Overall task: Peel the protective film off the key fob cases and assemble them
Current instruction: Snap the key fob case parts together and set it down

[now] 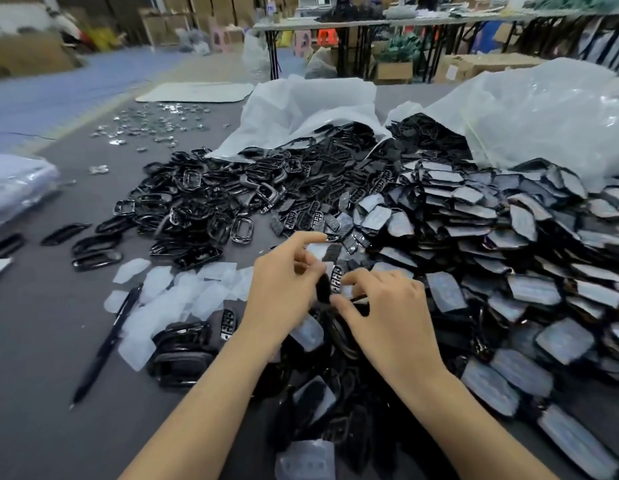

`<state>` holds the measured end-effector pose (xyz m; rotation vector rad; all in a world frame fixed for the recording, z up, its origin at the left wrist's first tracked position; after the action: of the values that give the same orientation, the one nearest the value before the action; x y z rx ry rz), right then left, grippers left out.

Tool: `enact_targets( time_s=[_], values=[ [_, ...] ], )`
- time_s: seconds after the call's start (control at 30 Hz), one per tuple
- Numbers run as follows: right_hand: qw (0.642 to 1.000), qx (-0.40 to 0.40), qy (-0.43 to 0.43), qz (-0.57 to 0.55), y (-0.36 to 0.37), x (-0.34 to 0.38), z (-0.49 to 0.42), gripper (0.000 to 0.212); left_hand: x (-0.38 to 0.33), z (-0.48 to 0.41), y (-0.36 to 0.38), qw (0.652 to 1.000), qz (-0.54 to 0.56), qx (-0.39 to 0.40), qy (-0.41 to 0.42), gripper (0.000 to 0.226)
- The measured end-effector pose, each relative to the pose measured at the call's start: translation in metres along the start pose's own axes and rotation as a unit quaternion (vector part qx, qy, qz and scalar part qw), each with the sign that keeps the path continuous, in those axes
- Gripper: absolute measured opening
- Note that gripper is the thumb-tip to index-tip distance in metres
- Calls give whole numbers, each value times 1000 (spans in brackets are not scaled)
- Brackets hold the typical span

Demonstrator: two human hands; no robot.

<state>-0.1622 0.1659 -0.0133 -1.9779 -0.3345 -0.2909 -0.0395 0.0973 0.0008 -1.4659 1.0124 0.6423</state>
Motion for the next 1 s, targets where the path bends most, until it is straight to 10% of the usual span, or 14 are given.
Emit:
enact_targets(
  time_s=[0.37,0.7,0.9,1.0],
  values=[
    [930,-101,135,-328,-6,-9,-1,9,-5,2,0,989,117,80,32,32],
    [917,-99,165,-349,-7,-20,-5,27,63,-82,-32,917,-398,-8,-34,29],
    [916,-89,160,-356,-12,-24,-7,29,16,-52,-31,998,-32,-41,-41,21],
    [927,-87,146,-333,-13,-27,-9,36,-6,-15,-9,978,201,41,-34,33]
  ],
)
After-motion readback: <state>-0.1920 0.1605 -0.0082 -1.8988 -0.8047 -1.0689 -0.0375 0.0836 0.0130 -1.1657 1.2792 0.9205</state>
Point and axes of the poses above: each hand's wrist, its own z-axis away from the middle knuckle, its own y-axis out of the palm, x = y × z, the point moved 2 cm from there along -z, towards the middle knuckle, and after that the axes turned 8 degrees about -y, right-handed, at the moved point
